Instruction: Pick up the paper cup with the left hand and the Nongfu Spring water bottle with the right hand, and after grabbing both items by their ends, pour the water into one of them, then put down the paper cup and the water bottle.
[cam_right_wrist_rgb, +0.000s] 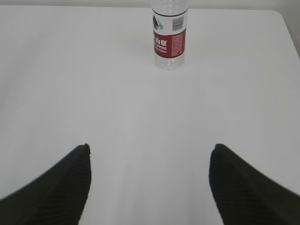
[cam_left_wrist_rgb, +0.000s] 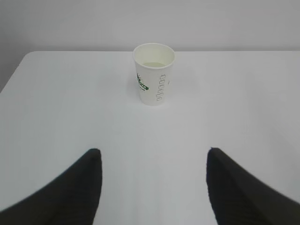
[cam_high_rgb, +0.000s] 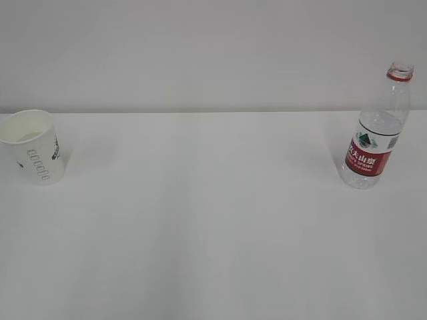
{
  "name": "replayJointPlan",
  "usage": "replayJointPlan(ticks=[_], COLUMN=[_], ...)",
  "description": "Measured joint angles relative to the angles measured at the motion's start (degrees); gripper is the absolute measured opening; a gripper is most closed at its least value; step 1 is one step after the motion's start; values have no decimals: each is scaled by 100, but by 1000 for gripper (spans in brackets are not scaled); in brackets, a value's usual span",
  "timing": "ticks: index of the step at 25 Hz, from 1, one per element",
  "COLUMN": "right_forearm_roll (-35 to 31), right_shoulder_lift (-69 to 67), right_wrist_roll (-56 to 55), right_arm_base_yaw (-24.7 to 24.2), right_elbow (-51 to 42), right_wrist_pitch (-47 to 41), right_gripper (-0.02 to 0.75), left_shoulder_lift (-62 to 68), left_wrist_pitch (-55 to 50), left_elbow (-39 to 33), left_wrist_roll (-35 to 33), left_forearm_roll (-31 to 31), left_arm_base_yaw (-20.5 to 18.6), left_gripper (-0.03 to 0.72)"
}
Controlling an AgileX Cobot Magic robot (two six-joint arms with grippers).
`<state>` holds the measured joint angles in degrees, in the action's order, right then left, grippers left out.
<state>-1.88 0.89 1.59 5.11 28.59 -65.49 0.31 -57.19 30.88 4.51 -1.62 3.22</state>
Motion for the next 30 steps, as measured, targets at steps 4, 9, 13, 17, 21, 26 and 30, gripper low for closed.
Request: replayJointPlan(ticks=[4,9,13,17,21,26,30], right_forearm_roll=[0,0,0,0,0,-4,-4], right_shoulder_lift=[0,0,0,0,0,0,0], right_wrist_roll=[0,-8,-8,-8,-8,-8,-8], right_arm_base_yaw=[0,0,0,0,0,0,0], right_elbow=[-13,-13,-13,-13,-13,-13,-13], right_wrist_pitch=[0,0,0,0,0,0,0], right_gripper=[589,589,589,589,588,588,589], left_shoulder_lift=[0,0,0,0,0,0,0], left_wrist_pitch=[0,0,0,8,8,8,8], left_elbow=[0,0,0,0,0,0,0], left_wrist_roll=[0,0,0,0,0,0,0], left_forearm_roll=[0,0,0,0,0,0,0], left_arm_base_yaw=[0,0,0,0,0,0,0], left_gripper=[506,504,503,503,501,496,495])
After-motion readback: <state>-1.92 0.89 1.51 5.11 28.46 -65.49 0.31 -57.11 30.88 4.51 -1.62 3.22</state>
